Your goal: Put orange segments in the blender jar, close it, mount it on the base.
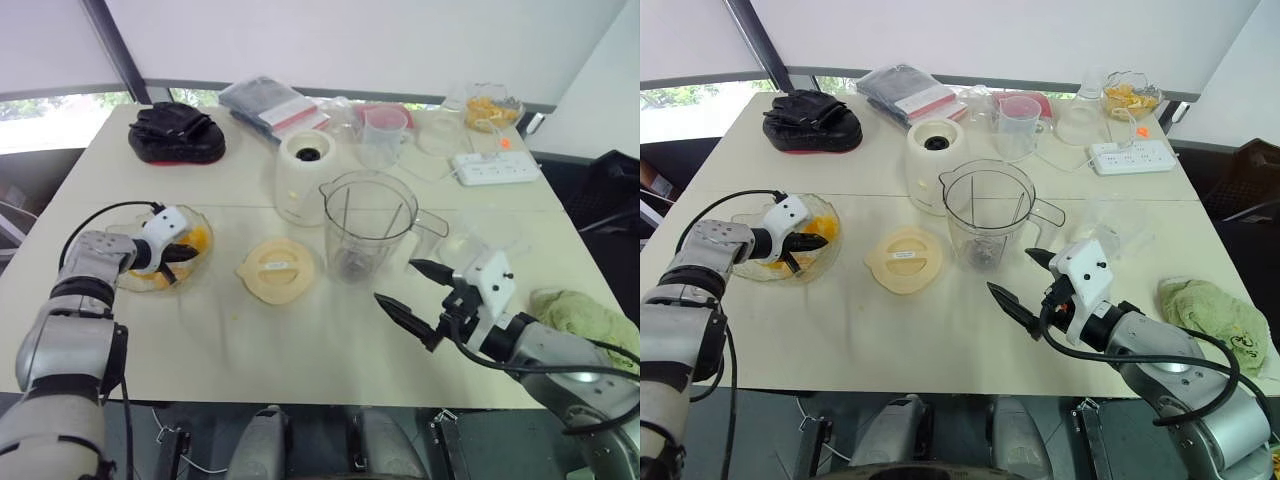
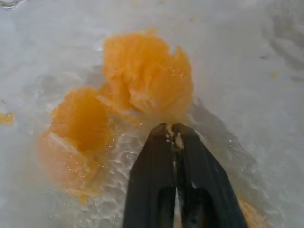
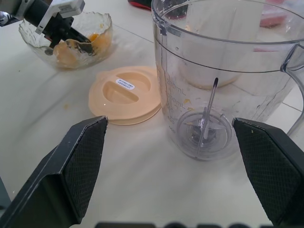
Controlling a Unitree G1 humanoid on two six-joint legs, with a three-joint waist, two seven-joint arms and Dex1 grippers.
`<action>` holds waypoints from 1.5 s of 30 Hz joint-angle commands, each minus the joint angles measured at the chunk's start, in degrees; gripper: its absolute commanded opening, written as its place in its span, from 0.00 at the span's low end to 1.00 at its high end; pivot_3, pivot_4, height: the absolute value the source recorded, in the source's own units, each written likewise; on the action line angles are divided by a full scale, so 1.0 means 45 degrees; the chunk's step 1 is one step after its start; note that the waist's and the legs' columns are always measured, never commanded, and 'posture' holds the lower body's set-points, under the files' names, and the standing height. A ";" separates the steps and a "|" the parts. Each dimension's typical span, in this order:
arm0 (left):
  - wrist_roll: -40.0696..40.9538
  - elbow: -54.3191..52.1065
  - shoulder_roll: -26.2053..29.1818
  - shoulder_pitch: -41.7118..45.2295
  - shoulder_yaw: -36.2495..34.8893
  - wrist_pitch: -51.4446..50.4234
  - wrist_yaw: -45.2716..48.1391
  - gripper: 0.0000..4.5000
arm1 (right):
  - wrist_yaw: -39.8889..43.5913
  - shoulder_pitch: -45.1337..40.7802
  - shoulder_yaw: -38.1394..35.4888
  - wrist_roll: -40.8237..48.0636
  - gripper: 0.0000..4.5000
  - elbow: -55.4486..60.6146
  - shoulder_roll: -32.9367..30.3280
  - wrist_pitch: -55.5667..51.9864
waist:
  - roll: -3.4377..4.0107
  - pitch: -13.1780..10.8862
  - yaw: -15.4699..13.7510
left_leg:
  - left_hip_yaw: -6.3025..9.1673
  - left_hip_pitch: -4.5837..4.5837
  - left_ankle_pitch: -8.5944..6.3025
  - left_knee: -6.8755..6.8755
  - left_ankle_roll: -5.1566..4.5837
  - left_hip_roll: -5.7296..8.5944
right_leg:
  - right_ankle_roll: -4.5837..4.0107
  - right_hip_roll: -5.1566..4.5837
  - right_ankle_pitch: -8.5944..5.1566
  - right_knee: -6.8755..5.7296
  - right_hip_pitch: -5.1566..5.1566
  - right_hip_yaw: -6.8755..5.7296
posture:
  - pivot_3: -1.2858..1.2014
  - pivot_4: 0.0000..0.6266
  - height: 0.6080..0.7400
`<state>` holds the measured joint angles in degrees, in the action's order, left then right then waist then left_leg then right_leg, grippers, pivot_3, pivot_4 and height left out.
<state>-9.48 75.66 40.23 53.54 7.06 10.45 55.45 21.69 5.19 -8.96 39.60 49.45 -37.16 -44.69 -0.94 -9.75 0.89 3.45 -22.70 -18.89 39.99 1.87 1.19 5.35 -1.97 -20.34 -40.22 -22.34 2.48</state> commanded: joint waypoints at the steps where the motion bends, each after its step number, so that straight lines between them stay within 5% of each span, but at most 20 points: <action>1: 0.0065 -0.0045 0.0143 0.0088 -0.0338 0.0041 0.0136 0.00 | -0.0028 -0.0099 -0.0165 0.0035 0.98 0.0546 -0.0123 0.0106 | 0.0000 0.0000 0.0000 | 0.0000 0.0000 0.0000 0.0000 0.0000 0.0000 | 0.0000 0.0000 0.0000 0.0000 0.0000 0.0000 | 0.52 0.24 1.00; 16: 0.2152 -0.1366 0.0317 -0.0884 -0.2719 0.0861 0.0034 0.00 | 0.0160 -0.0393 0.0433 -0.0352 0.98 0.0117 0.0070 0.0380 | -0.0002 0.0001 0.0004 | 0.0000 0.0000 0.0000 0.0005 0.0001 -0.0002 | 0.0000 -0.0003 0.0000 -0.0005 -0.0003 0.0000 | 0.52 0.24 1.00; 25: 0.4083 -0.6458 0.0567 -0.4182 -0.4015 -0.0908 0.0523 0.00 | 0.0768 -0.1166 0.0985 -0.0657 0.98 -0.0725 0.0092 0.0750 | 0.0000 0.0005 0.0055 | 0.0002 0.0001 0.0002 0.0002 0.0005 -0.0007 | 0.0000 -0.0005 0.0000 -0.0014 -0.0013 0.0011 | 0.52 0.24 1.00; 30: 0.4007 -0.7280 0.0907 -0.4604 -0.3882 -0.1823 0.0319 0.00 | 0.1113 -0.1618 0.1289 -0.0890 0.98 -0.1243 0.0146 0.0955 | -0.0006 0.0008 -0.0040 | 0.0004 0.0004 0.0002 0.0017 0.0004 -0.0005 | 0.0000 -0.0007 0.0000 -0.0017 -0.0001 0.0007 | 0.52 0.24 1.00; 33: 0.3763 -0.7422 0.1108 -0.4580 -0.3525 -0.2246 0.0483 0.20 | 0.1201 -0.1779 0.1437 -0.0988 0.98 -0.1412 0.0220 0.1035 | -0.0007 0.0009 -0.0023 | 0.0004 0.0005 0.0002 0.0017 0.0003 -0.0002 | 0.0000 -0.0008 0.0000 -0.0017 0.0002 0.0006 | 0.52 0.24 1.00; 36: 0.3674 -0.7288 0.1106 -0.4195 -0.3380 -0.2694 0.0308 0.51 | 0.1245 -0.1797 0.1521 -0.1090 0.98 -0.1449 0.0301 0.1082 | -0.0007 0.0009 -0.0011 | 0.0004 0.0005 0.0002 0.0014 0.0003 -0.0002 | 0.0000 -0.0006 0.0000 -0.0017 -0.0003 0.0006 | 0.52 0.24 1.00; 45: 0.2859 -0.6185 0.0202 -0.2757 -0.2363 -0.3664 -0.0442 0.51 | 0.1160 -0.1691 0.1660 -0.1320 0.98 -0.1374 0.0574 0.1108 | -0.0008 0.0011 -0.0006 | 0.0004 0.0006 0.0002 0.0017 0.0004 0.0000 | 0.0000 -0.0002 0.0000 -0.0020 -0.0001 0.0003 | 0.52 0.24 1.00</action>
<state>4.14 47.50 40.78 40.08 -4.03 -5.86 54.05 27.07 -2.26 -0.84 33.84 42.26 -34.76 -40.75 -0.98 -9.70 0.86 3.46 -22.67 -18.88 40.07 1.89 1.19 5.35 -1.97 -20.34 -40.31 -22.35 2.49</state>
